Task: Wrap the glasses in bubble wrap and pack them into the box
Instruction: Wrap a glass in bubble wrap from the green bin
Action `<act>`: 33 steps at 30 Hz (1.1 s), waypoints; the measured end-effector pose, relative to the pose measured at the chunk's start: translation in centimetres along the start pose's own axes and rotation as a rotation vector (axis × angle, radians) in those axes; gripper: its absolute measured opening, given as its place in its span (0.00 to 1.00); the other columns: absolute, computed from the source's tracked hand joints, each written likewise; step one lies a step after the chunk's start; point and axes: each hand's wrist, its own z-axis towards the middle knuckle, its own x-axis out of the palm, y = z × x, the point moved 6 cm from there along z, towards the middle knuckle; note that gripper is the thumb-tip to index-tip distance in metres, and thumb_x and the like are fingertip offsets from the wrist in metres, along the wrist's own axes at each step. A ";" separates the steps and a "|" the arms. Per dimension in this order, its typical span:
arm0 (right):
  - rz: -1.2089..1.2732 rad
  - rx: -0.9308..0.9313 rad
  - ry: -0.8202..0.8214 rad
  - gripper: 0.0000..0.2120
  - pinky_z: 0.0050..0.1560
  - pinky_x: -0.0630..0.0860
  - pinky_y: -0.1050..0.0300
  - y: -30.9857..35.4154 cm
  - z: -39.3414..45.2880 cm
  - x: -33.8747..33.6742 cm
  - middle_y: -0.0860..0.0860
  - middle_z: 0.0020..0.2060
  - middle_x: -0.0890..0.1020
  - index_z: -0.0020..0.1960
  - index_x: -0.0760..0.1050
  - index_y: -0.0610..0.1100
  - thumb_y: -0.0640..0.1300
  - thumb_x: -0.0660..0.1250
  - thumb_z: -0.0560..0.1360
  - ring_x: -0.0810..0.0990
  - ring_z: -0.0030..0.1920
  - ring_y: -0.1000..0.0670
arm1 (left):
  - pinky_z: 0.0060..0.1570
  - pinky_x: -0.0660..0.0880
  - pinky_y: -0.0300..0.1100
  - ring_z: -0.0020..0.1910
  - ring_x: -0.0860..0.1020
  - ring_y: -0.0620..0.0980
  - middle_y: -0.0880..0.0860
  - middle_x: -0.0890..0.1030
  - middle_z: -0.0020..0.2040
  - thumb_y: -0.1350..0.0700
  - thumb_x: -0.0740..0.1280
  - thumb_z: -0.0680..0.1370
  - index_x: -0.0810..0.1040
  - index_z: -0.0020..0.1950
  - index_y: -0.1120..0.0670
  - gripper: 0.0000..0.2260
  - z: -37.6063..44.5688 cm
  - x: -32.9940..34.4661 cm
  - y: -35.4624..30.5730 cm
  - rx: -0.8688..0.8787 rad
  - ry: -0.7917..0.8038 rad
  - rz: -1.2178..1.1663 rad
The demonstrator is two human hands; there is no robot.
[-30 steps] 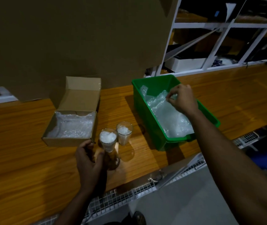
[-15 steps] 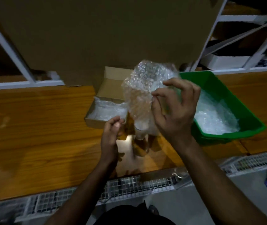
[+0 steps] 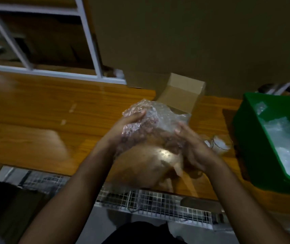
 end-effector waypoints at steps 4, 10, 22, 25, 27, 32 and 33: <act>0.034 0.034 0.127 0.19 0.40 0.74 0.60 -1.2 0.5 2.3 0.48 0.42 0.83 0.60 0.80 0.40 0.43 0.74 0.71 0.76 0.39 0.51 | 0.36 0.82 0.40 0.38 0.86 0.50 0.55 0.87 0.42 0.54 0.61 0.84 0.86 0.44 0.58 0.17 1.2 -0.9 -0.9 -0.011 0.021 -0.077; -0.099 -0.097 -0.169 0.04 0.46 0.79 0.51 0.0 1.5 0.9 0.47 0.42 0.85 0.50 0.82 0.43 0.38 0.70 0.77 0.84 0.46 0.45 | 0.71 0.67 0.60 0.68 0.74 0.64 0.65 0.74 0.70 0.34 0.55 0.81 0.73 0.72 0.59 0.33 3.7 -4.1 1.6 -0.077 0.179 -0.184; -0.467 -0.013 0.115 0.23 0.45 0.80 0.39 -0.8 2.4 1.7 0.46 0.35 0.80 0.73 0.65 0.43 0.35 0.66 0.80 0.81 0.43 0.40 | 0.31 0.79 0.40 0.41 0.82 0.47 0.54 0.85 0.45 0.65 0.69 0.78 0.79 0.56 0.58 0.08 2.8 -9.0 2.4 0.207 -0.206 0.317; -0.424 -0.184 0.039 0.10 0.31 0.76 0.63 0.8 2.4 2.7 0.54 0.38 0.85 0.59 0.74 0.40 0.30 0.62 0.80 0.81 0.32 0.57 | 0.32 0.80 0.43 0.39 0.83 0.48 0.56 0.86 0.47 0.63 0.69 0.79 0.79 0.59 0.55 0.10 2.4 -9.8 1.7 0.281 -0.180 0.354; -0.388 -0.274 -0.018 0.06 0.44 0.81 0.54 1.3 2.6 2.9 0.45 0.50 0.85 0.51 0.77 0.40 0.31 0.64 0.80 0.83 0.42 0.56 | 0.31 0.80 0.42 0.37 0.83 0.48 0.55 0.86 0.44 0.64 0.67 0.80 0.79 0.58 0.55 0.08 2.1 -10.1 1.2 0.327 -0.155 0.316; -0.452 -0.303 0.070 0.16 0.48 0.81 0.40 0.5 3.0 4.1 0.48 0.52 0.86 0.60 0.80 0.54 0.36 0.67 0.79 0.85 0.46 0.43 | 0.34 0.78 0.42 0.36 0.81 0.47 0.52 0.83 0.40 0.69 0.64 0.80 0.81 0.47 0.55 0.11 1.8 -11.5 0.9 0.405 -0.202 0.220; -0.420 -0.299 0.049 0.16 0.45 0.80 0.41 0.4 3.1 4.1 0.46 0.48 0.87 0.57 0.82 0.52 0.33 0.65 0.79 0.84 0.43 0.42 | 0.38 0.80 0.46 0.39 0.82 0.50 0.54 0.84 0.42 0.70 0.64 0.80 0.82 0.45 0.55 0.12 1.9 -11.9 1.1 0.398 -0.197 0.179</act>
